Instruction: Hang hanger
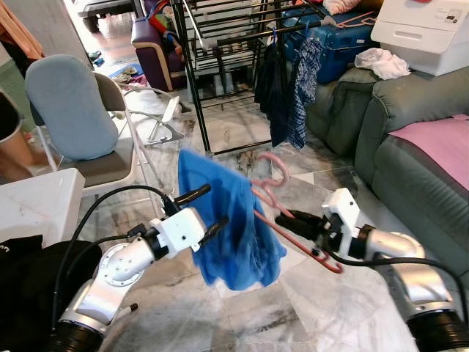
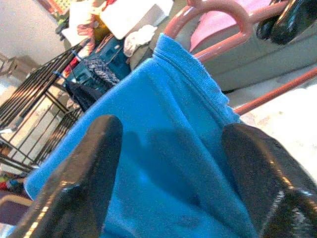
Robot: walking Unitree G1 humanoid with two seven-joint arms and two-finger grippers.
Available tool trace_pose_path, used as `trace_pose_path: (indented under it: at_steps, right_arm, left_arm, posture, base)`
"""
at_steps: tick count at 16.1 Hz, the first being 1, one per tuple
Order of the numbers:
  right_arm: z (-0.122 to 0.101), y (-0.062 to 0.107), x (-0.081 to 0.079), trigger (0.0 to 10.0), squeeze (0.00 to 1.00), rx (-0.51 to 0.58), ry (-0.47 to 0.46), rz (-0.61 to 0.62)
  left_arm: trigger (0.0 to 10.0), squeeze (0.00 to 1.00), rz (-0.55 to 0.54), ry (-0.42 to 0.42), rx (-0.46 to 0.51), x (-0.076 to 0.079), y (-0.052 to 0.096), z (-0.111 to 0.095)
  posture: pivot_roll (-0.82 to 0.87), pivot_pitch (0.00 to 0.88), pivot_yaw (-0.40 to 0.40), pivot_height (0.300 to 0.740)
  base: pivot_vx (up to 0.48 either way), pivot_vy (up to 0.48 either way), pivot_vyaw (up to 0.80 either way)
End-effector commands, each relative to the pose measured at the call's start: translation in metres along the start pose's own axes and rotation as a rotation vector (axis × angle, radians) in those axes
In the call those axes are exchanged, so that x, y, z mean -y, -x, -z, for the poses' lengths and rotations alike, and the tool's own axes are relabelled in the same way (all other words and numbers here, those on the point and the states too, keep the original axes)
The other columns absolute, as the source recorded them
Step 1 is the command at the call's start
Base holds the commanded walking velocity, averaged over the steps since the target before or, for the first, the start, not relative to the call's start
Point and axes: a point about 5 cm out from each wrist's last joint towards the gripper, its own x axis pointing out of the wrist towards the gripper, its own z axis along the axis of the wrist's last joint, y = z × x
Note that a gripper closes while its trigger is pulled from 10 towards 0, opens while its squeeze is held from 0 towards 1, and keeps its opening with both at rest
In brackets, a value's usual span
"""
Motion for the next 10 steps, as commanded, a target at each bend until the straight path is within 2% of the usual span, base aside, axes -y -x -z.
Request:
trace_pose_path:
  at_steps: [1, 4, 10]
  right_arm:
    - [-0.014, 0.002, -0.002, 10.0, 0.00, 0.008, 0.063, -0.108]
    - [-0.011, 0.012, 0.001, 10.0, 0.00, -0.067, 0.103, -0.174]
    - [-0.015, 0.013, -0.003, 10.0, 0.00, -0.121, 0.132, -0.327]
  left_arm:
    - [10.0, 1.00, 0.045, -0.042, -0.035, -0.003, 0.005, 0.007]
    - [10.0, 1.00, 0.084, -0.070, -0.058, -0.003, 0.009, 0.012]
    - [10.0, 1.00, 0.149, -0.111, -0.075, -0.003, 0.010, 0.018]
  posture:
    - [-0.11, 0.000, 0.097, 0.740]
    - [-0.11, 0.000, 0.100, 0.740]
    - [-0.10, 0.000, 0.099, 0.740]
  base:
    - [0.000, 0.000, 0.00]
    - [0.000, 0.000, 0.00]
    - [0.000, 0.000, 0.00]
